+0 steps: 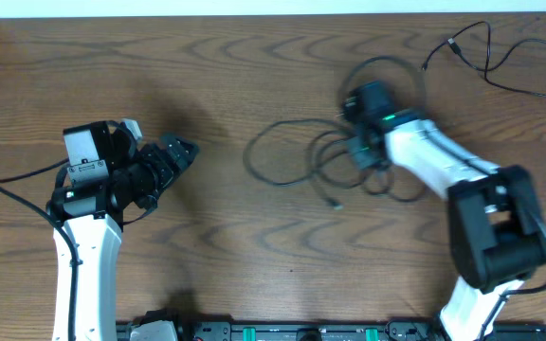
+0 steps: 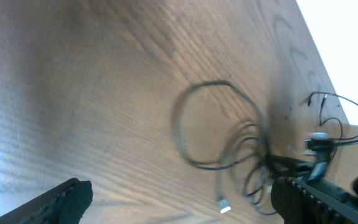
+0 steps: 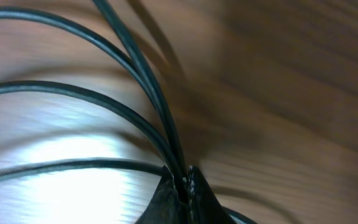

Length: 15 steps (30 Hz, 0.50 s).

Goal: Untangle cables
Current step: 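Carry the black cable bundle to the upper right with the right gripper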

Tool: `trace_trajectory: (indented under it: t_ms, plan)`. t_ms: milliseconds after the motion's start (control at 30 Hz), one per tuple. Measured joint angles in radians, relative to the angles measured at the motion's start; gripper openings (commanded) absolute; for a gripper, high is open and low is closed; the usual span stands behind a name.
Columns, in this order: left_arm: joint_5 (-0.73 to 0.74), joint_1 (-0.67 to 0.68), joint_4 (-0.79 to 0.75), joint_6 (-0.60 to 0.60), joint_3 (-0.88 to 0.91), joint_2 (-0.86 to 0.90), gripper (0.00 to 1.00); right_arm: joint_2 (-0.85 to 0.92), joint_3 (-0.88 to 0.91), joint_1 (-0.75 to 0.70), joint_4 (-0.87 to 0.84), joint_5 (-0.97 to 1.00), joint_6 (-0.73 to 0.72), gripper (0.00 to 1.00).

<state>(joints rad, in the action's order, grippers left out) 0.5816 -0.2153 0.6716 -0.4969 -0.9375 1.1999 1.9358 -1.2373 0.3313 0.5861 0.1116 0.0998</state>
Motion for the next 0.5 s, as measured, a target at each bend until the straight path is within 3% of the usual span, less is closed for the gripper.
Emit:
trace_trajectory:
  t_ms: [233, 500]
  plan:
    - [0.0, 0.0, 0.021, 0.0, 0.0, 0.0, 0.96, -0.009, 0.003, -0.351, -0.044, -0.012, 0.125, 0.01]
    - [0.0, 0.0, 0.021, 0.0, 0.0, 0.0, 0.96, -0.009, 0.009, -0.549, -0.256, -0.129, 0.281, 0.01]
